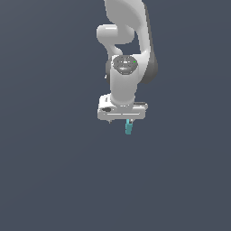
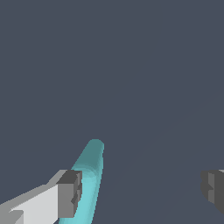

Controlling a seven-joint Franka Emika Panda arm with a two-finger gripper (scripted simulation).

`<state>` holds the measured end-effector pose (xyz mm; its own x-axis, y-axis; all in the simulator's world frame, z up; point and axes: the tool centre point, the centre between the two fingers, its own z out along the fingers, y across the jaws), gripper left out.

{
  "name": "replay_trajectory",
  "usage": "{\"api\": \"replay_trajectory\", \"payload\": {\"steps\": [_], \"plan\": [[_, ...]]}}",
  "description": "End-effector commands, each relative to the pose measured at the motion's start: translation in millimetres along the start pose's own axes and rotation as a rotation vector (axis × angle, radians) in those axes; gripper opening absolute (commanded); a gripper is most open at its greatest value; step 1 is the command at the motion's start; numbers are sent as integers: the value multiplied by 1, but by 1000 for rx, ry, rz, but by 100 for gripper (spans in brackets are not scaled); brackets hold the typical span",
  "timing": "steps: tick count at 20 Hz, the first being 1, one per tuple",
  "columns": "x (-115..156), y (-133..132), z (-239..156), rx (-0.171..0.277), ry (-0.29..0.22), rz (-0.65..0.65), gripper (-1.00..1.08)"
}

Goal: Pick up the object and move it to a goal position.

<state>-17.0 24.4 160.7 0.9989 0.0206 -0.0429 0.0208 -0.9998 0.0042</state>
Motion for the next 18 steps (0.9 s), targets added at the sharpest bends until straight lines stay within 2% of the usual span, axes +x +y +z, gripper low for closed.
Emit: {"api": "replay_trajectory", "payload": {"steps": [1, 11, 18], "plan": [[0, 0, 0, 0, 0, 0, 100], [6, -1, -2, 11, 8, -34, 100], [1, -5, 0, 10, 10, -15, 100]]}}
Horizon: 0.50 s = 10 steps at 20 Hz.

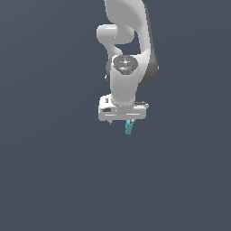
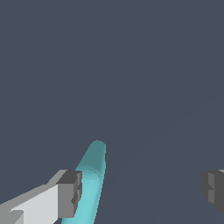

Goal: Pick up the object and move it to a goal position.

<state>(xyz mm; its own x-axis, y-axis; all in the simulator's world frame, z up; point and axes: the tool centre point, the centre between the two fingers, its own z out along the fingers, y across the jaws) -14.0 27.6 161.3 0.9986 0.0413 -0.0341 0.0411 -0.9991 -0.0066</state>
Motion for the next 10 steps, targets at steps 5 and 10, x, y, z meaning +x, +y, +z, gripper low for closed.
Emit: {"api": "replay_trajectory", "payload": {"steps": [5, 10], "plan": [[-12, -12, 3, -2, 6, 45, 100], [-30, -28, 8, -4, 15, 106, 100]]}}
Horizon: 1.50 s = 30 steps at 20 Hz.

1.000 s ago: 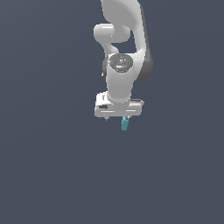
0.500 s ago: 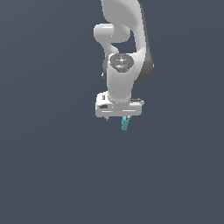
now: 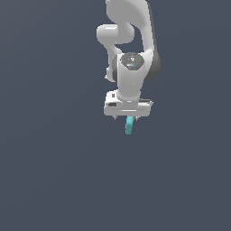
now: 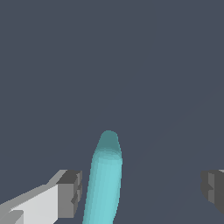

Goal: Pick up the object and move it to a goal position.

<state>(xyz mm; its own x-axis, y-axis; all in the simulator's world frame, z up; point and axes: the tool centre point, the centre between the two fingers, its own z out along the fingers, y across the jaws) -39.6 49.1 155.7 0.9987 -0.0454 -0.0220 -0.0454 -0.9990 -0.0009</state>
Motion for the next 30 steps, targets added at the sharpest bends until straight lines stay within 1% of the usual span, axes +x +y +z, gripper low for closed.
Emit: {"api": "replay_trajectory", "payload": {"steps": [1, 7, 13, 22, 30], "plan": [[-11, -8, 3, -1, 5, 34, 100], [-35, -22, 8, 0, 15, 106, 100], [-48, -28, 11, 1, 21, 145, 100], [-50, -29, 16, 1, 21, 149, 100], [-51, -29, 50, 1, 22, 151, 100]]}}
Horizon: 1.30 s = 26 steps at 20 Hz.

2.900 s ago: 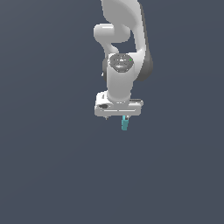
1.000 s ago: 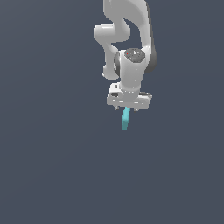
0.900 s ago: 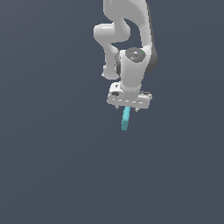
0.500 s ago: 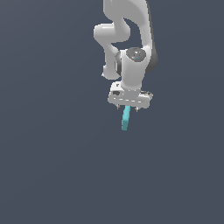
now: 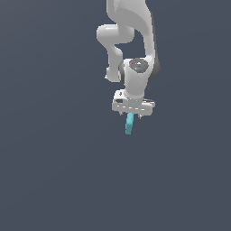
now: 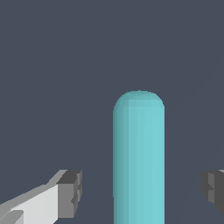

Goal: Pick up the object and move it to a goal position.

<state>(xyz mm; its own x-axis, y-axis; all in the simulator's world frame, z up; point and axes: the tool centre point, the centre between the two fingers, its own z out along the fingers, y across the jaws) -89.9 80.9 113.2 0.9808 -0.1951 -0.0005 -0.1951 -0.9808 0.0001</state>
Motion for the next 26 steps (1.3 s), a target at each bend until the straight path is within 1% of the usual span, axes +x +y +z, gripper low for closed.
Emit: {"api": "replay_trajectory", "payload": {"steps": [1, 6, 7, 19, 22, 26], "plan": [[0, 0, 10, 0, 0, 1, 100], [0, 0, 18, 0, 0, 1, 100], [0, 0, 18, 0, 0, 1, -100], [0, 1, 17, 0, 0, 1, -100], [1, 8, 16, 0, 0, 1, -100], [2, 26, 14, 0, 0, 1, -100]]}}
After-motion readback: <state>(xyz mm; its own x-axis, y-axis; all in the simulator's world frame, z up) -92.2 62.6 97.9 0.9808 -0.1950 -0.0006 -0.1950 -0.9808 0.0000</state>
